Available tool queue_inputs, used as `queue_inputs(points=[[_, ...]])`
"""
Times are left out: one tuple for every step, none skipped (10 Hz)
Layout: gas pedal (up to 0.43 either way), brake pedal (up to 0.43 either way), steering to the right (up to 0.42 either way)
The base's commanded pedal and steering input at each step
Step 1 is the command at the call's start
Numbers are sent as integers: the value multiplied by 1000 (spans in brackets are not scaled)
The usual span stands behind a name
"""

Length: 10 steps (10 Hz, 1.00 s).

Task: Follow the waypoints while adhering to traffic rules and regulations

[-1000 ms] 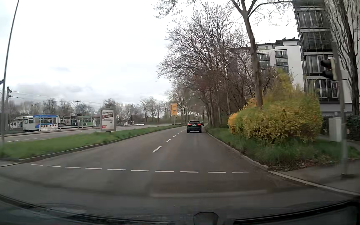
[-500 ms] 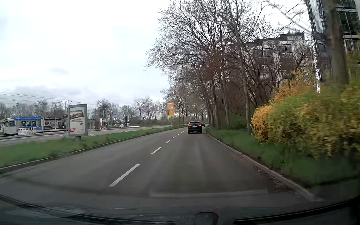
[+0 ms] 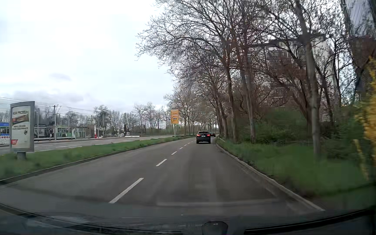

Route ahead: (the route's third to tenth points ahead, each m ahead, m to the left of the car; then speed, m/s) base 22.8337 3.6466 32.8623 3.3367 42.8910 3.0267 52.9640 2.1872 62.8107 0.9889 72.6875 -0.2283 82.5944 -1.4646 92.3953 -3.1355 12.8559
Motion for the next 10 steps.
queue_inputs(points=[[98,0,5],[98,0,5],[98,0,5],[98,0,4],[98,0,5],[98,0,4],[98,0,5],[98,0,4],[98,0,5],[98,0,5]])
